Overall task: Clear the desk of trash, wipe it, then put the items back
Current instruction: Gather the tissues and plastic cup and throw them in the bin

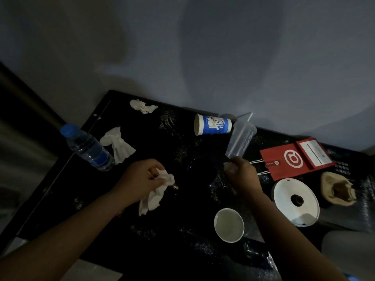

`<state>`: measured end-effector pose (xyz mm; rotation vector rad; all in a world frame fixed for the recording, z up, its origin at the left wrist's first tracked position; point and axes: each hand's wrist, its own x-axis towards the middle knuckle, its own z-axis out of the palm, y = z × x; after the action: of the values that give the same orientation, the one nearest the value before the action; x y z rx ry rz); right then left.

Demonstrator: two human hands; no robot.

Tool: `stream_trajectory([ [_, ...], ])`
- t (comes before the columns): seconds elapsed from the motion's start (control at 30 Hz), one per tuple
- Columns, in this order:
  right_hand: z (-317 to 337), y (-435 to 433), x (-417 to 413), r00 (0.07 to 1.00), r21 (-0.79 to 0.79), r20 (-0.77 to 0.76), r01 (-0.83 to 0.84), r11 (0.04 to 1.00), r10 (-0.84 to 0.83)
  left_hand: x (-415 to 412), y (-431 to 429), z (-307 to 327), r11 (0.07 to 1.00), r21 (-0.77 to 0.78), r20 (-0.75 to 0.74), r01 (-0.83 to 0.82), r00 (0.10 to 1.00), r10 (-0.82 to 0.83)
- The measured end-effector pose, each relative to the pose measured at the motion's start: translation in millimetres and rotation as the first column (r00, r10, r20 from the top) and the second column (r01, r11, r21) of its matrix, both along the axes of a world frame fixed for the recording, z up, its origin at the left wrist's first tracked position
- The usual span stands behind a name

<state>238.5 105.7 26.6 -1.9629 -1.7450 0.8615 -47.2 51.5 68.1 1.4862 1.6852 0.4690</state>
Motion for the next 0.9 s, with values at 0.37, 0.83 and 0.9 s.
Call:
stream_trajectory([
  [0.37,22.6,24.3,-62.0,1.000,-0.061,-0.015,-0.001,0.998,0.000,-78.0,65.8,-33.8,0.978,0.087,-0.201,-0.192,0.958,0.206],
  [0.83,18.1,28.6,-87.4,0.994,-0.076,0.050,0.101,0.992,-0.098,-93.2,114.2,-88.0,0.977,-0.176,-0.516,-0.118,0.857,0.011],
  [0.9,16.6,26.4,-85.3,0.995,-0.104,0.054,0.094,0.990,-0.089,-91.9,120.2,-91.0,0.961,-0.241,-0.501,-0.137,0.865,-0.002],
])
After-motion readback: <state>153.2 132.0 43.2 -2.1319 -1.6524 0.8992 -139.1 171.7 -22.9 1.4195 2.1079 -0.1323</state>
